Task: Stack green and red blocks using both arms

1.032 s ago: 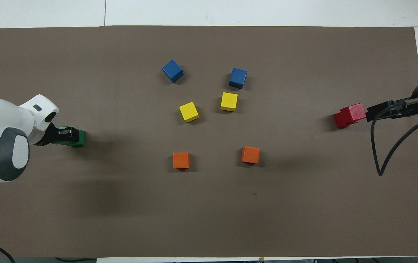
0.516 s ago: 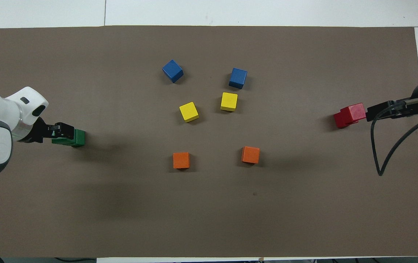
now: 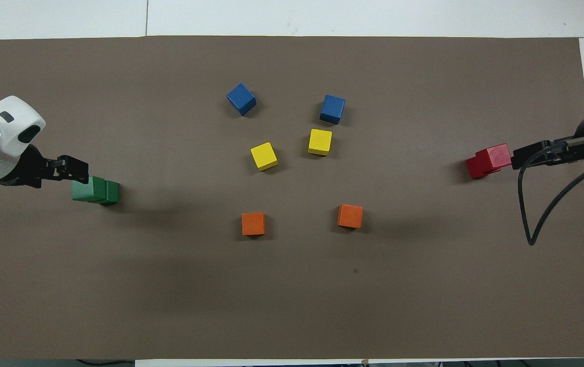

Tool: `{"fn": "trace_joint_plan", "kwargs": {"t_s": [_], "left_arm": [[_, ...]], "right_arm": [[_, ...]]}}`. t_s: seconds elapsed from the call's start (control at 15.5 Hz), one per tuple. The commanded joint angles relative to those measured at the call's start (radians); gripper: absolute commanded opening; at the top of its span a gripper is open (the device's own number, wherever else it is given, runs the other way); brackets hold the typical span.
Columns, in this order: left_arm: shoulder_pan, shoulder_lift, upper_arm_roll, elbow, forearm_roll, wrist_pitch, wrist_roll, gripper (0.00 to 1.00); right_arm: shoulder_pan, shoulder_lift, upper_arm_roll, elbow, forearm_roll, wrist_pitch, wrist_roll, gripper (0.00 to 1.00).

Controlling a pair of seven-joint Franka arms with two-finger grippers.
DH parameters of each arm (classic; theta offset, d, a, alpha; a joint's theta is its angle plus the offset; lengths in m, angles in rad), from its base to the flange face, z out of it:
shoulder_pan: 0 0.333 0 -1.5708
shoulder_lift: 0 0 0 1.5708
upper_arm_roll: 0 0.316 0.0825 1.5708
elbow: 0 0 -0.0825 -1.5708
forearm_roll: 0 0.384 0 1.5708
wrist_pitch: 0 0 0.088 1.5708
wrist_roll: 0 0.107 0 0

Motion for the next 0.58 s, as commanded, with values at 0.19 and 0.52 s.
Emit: {"fn": "trace_joint_plan", "kwargs": {"t_s": [0.19, 0.52], "left_arm": [[-0.03, -0.016, 0.016, 0.009, 0.008, -0.055, -0.007, 1.0], [-0.081, -0.022, 0.016, -0.004, 0.008, -0.013, -0.018, 1.0]], "right_arm": [[0.003, -0.019, -0.002, -0.012, 0.004, -0.007, 0.022, 1.0], [0.003, -0.019, -0.004, -0.013, 0.004, -0.007, 0.022, 1.0]]}}
